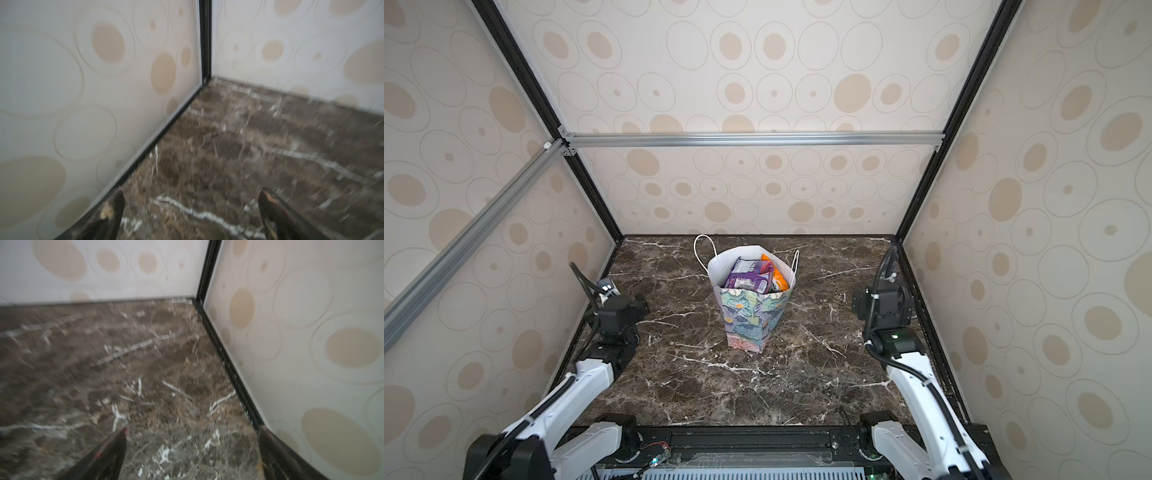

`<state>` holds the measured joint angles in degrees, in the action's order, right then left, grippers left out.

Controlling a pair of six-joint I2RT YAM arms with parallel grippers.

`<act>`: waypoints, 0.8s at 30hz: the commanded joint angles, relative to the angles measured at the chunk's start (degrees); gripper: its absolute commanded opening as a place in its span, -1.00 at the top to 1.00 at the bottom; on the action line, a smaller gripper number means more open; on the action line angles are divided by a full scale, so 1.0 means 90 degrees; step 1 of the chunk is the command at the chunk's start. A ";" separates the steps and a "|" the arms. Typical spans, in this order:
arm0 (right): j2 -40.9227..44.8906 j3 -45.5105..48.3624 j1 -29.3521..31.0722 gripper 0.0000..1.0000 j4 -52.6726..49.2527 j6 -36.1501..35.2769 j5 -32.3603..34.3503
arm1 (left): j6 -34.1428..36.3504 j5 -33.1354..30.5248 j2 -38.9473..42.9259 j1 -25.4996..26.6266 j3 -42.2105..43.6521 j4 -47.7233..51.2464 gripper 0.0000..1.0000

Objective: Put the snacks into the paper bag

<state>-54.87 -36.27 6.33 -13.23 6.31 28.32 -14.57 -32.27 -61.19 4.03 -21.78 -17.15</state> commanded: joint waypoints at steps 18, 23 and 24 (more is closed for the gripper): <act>-0.3979 0.2024 0.0162 -0.98 0.8469 -0.1141 -0.1333 | 0.1301 0.2847 -0.3064 -0.0346 0.0891 -0.6175 -1.00; -0.3707 0.1412 -0.0283 -1.00 0.6677 -0.0810 -0.2199 | 0.1375 0.2802 -0.3082 -0.0289 0.0864 -0.6152 -1.00; -0.3653 0.1349 -0.0283 -0.99 0.6465 -0.0785 -0.2211 | 0.1384 0.2786 -0.3094 -0.0278 0.0849 -0.6154 -1.00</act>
<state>-89.30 -22.57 4.29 48.58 -0.71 11.42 -3.99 -7.77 -88.88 1.13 -13.47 -70.15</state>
